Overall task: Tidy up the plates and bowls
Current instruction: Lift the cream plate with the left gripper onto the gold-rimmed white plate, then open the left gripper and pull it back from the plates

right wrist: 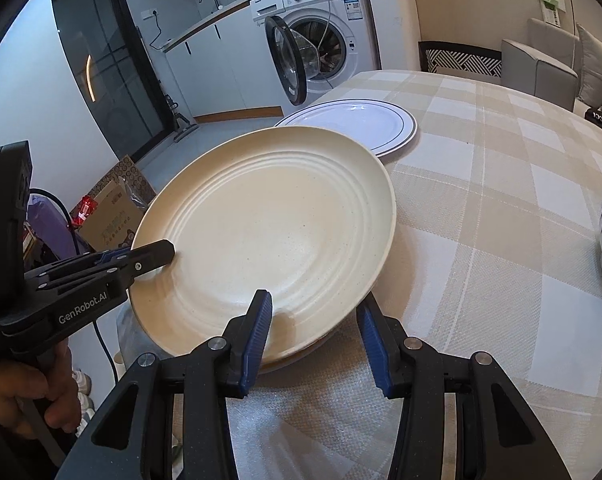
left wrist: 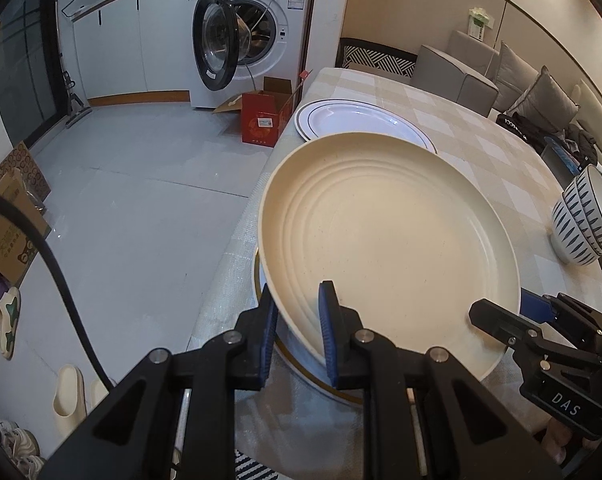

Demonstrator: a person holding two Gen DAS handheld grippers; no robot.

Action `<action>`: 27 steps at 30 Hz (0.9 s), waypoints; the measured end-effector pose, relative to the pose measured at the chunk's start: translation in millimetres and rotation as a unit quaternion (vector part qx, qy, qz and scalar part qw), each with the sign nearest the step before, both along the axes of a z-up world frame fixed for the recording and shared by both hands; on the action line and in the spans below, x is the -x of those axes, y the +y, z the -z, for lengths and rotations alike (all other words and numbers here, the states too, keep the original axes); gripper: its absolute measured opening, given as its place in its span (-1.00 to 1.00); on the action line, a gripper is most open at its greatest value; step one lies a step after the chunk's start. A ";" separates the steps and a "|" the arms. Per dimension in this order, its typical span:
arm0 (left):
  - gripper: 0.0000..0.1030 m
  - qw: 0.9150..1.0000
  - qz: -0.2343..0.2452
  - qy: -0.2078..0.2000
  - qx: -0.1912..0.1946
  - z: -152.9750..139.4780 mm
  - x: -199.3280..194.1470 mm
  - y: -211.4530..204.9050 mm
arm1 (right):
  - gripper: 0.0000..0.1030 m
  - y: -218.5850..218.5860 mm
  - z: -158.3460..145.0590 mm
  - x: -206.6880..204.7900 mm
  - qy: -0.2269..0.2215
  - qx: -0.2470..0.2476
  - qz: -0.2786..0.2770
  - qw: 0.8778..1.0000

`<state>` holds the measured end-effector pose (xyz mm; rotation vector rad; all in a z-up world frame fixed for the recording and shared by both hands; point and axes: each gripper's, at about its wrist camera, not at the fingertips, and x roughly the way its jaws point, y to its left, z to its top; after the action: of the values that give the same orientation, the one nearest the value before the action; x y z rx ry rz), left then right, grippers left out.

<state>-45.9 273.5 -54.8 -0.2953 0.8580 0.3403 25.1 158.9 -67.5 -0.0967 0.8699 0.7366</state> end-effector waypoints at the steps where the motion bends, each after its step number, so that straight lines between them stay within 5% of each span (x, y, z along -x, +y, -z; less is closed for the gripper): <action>1: -0.64 1.000 -0.001 0.001 0.001 1.1 -0.1 -0.2 | -0.12 0.2 0.9 -0.4 0.001 0.001 0.000 1.000; 15: -0.59 1.000 0.004 0.010 0.004 1.0 5.6 3.6 | -0.11 0.1 -0.2 -0.2 -0.002 0.008 -0.013 1.000; 27: -0.13 1.000 -0.009 0.019 0.012 5.9 12.1 14.5 | -0.06 -10.9 0.9 -15.2 0.021 -0.008 -0.005 1.000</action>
<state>-58.0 288.0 -60.6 -0.3199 0.8973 0.3526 40.3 148.0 -68.4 -0.0710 0.9034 0.7576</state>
